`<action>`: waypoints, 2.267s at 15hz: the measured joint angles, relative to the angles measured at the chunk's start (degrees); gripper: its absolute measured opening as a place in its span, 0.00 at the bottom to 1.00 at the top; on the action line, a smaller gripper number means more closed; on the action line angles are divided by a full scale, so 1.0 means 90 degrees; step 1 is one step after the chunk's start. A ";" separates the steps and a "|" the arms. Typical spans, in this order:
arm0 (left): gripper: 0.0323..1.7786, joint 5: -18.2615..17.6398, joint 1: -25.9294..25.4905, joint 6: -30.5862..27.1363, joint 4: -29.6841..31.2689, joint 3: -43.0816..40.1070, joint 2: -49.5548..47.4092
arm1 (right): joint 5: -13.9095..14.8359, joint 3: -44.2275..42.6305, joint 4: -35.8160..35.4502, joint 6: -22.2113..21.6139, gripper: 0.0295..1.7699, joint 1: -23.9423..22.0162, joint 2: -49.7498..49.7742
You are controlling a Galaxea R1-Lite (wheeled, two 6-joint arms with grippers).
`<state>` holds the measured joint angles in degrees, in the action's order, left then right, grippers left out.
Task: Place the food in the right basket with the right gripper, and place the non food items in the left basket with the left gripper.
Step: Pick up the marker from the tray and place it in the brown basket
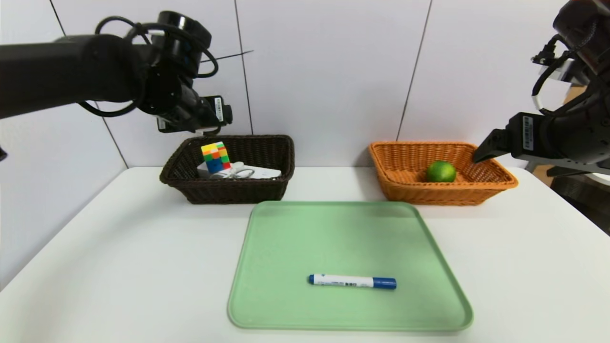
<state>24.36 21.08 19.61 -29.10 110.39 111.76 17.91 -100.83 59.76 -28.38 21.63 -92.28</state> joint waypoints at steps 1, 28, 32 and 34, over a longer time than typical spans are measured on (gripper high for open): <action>0.93 0.0004 0.0133 0.0041 -0.0206 -0.0199 -0.0314 | -0.0018 0.0019 0.0003 0.0103 0.96 0.0153 0.0043; 0.95 0.0084 0.1673 0.0493 0.0532 -0.6395 -0.5239 | -0.4405 0.5893 -0.7320 0.4329 0.96 0.1100 0.0114; 0.95 0.0080 0.1673 0.0488 0.0530 -0.6449 -0.5396 | -0.3952 0.5949 -0.7308 0.4470 0.96 0.1277 -0.0301; 0.95 0.0080 0.1673 0.0481 0.0496 -0.6456 -0.5509 | -0.3741 0.5960 -0.7310 0.4608 0.96 0.1479 -0.0462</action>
<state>25.08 36.13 23.94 -24.64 52.29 62.18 -15.76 -47.19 -6.03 13.09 34.94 -96.44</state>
